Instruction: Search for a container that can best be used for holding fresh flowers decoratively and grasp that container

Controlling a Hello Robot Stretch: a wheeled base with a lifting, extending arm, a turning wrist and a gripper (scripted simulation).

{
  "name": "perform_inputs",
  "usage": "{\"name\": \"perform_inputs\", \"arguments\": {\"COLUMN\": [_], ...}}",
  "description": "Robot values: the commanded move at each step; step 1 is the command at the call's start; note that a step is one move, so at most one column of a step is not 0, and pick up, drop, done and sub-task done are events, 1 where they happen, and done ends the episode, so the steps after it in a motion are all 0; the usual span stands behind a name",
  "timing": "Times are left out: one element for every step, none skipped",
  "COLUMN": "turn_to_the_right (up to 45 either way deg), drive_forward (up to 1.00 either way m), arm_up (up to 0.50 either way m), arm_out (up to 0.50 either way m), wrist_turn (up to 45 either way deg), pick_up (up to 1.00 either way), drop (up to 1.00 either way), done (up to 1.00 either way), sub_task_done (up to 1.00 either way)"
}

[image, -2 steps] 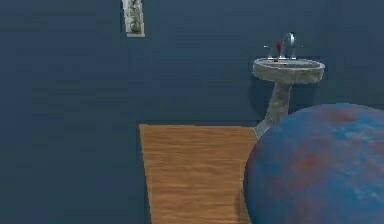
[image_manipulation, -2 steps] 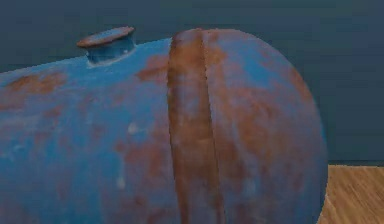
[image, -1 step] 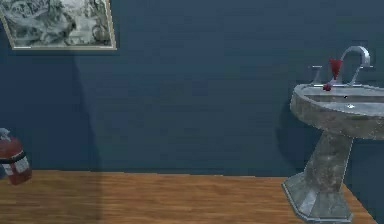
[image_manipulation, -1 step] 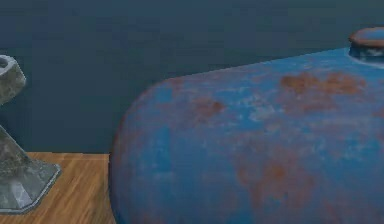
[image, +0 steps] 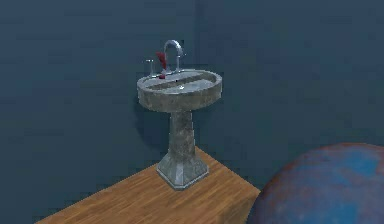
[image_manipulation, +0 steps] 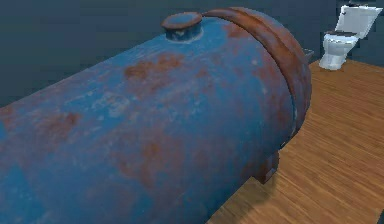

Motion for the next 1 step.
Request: {"name": "perform_inputs", "arguments": {"turn_to_the_right": [0.0], "drive_forward": [0.05], "arm_up": [0.0], "arm_out": [0.0], "wrist_turn": [0.0], "pick_up": [0.0], "drop": [0.0], "done": [0.0], "sub_task_done": [0.0]}}
